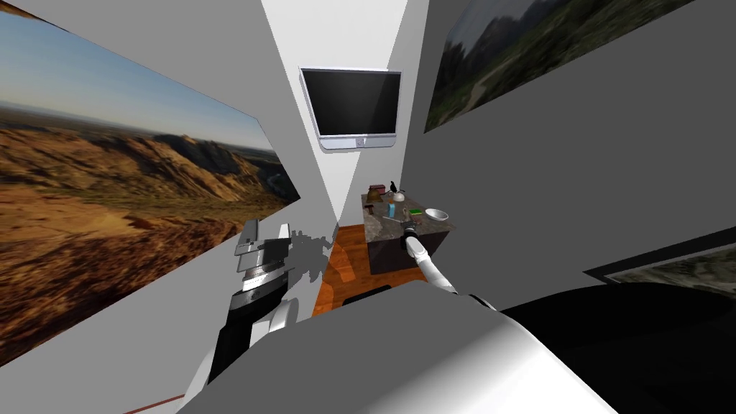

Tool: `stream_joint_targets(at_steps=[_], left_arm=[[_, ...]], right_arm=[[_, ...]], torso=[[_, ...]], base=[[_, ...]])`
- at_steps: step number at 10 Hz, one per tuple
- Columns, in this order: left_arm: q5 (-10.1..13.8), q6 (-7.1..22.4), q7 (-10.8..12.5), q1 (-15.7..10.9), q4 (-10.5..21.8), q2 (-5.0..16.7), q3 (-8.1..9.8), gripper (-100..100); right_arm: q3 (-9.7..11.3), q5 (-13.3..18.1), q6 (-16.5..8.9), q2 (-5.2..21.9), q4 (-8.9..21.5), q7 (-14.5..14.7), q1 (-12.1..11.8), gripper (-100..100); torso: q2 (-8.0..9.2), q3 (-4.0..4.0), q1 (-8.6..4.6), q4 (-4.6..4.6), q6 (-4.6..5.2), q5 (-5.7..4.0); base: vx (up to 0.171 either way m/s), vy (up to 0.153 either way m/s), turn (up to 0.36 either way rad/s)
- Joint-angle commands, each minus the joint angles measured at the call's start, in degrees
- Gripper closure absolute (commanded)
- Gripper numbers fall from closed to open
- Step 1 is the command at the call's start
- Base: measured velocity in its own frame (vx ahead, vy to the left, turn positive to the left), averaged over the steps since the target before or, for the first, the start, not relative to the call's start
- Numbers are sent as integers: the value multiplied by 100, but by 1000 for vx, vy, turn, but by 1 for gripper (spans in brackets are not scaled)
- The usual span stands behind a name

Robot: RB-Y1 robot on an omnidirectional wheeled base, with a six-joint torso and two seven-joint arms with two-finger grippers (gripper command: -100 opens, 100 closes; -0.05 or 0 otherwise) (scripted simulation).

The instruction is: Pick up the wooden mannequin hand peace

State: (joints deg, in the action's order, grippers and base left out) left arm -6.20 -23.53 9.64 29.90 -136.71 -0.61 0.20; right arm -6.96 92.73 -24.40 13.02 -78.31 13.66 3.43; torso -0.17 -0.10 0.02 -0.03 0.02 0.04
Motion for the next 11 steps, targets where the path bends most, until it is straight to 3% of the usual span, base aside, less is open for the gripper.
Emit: stream_joint_targets(at_steps=[1, 4, 5, 6, 7, 9, 10, 11], left_arm=[[0, 0, 0, 0, 0, 0, 0, 0], [0, 0, 0, 0, 0, 0, 0, 0], [0, 0, 0, 0, 0, 0, 0, 0], [0, 0, 0, 0, 0, 0, 0, 0], [0, 0, 0, 0, 0, 0, 0, 0], [0, 0, 0, 1, 0, 0, 0, 0], [0, 0, 0, 0, 0, 0, 0, 0], [0, 0, 0, 1, 0, 0, 1, 0]], right_arm=[[-59, 176, -185, 54, 204, 68, 196, -100], [-138, 482, -451, 181, 488, 123, 468, -100], [-122, 396, -383, 120, 396, 145, 401, -100], [-128, 404, -401, 123, 402, 165, 413, 0], [-328, 128, -113, -47, 318, 449, 416, -100], [-328, 128, 16, -47, 318, 630, 416, -100], [-528, -147, 272, -216, 234, 854, 419, -100], [-528, -147, 410, -216, 234, 970, 419, -100]], torso=[[0, 0, 0, 0, 0, 0], [-3, -2, -3, -1, 0, -1], [-9, -5, -10, -2, 0, -2], [1, -1, -10, -1, 2, -3], [11, 6, -8, 1, 2, -2], [-11, -7, 0, -3, 3, -1], [0, -1, 1, -1, 0, -1], [-6, -4, 6, -2, 7, 0]], base=[[49, 21, 42], [57, 3, 46], [38, -11, 14], [6, -1, -2], [82, 12, -209], [61, 22, -108], [73, 36, -254], [75, 40, -142]])
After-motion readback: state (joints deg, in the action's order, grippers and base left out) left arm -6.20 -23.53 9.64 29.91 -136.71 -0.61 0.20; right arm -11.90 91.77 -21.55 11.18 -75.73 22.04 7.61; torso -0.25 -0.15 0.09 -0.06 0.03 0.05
